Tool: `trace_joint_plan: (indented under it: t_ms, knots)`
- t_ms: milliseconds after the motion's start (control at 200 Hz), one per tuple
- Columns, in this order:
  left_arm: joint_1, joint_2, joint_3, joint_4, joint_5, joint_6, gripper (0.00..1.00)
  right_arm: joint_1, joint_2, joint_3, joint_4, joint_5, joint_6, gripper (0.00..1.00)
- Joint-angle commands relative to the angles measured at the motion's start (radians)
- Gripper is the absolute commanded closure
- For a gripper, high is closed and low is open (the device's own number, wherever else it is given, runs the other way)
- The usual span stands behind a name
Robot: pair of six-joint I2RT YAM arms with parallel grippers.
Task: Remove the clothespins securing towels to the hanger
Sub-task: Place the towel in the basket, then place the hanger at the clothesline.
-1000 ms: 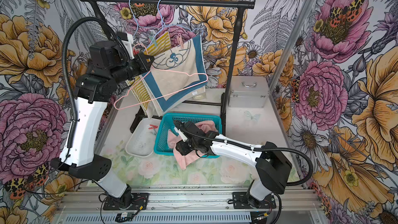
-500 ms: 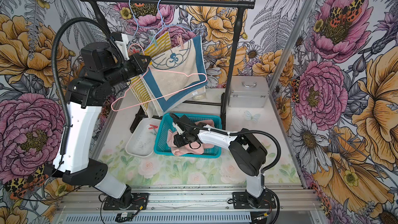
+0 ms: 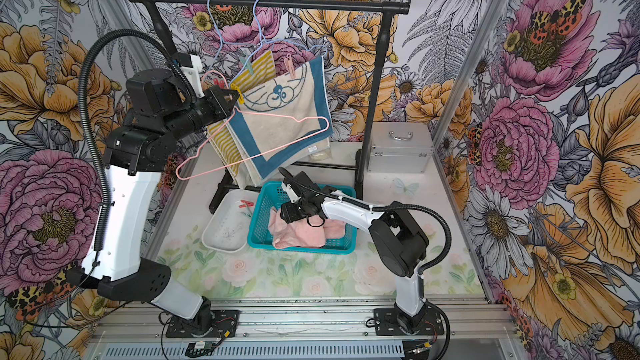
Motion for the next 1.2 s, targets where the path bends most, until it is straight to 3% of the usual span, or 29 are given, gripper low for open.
trace_joint_plan:
  t_ms: [0,375,676,951,1196]
  knots:
    - [0.009,-0.032,-0.021,0.045,0.033,-0.010,1.00,0.010,-0.138,-0.049,0.018,0.012,-0.015,0.45]
    - [0.011,-0.036,-0.115,0.079,0.050,0.008,1.00,-0.018,-0.517,-0.264,0.037,0.141,0.033,0.42]
    - [0.004,-0.047,-0.192,0.101,0.052,0.117,1.00,-0.094,-0.798,-0.295,0.034,0.207,0.038,0.40]
    - [-0.011,-0.146,-0.400,0.262,0.074,0.207,1.00,-0.099,-0.836,-0.190,-0.007,0.113,-0.051,0.40]
    - [-0.072,-0.276,-0.587,0.429,0.124,0.332,1.00,-0.098,-0.786,-0.071,-0.099,0.045,-0.175,0.39]
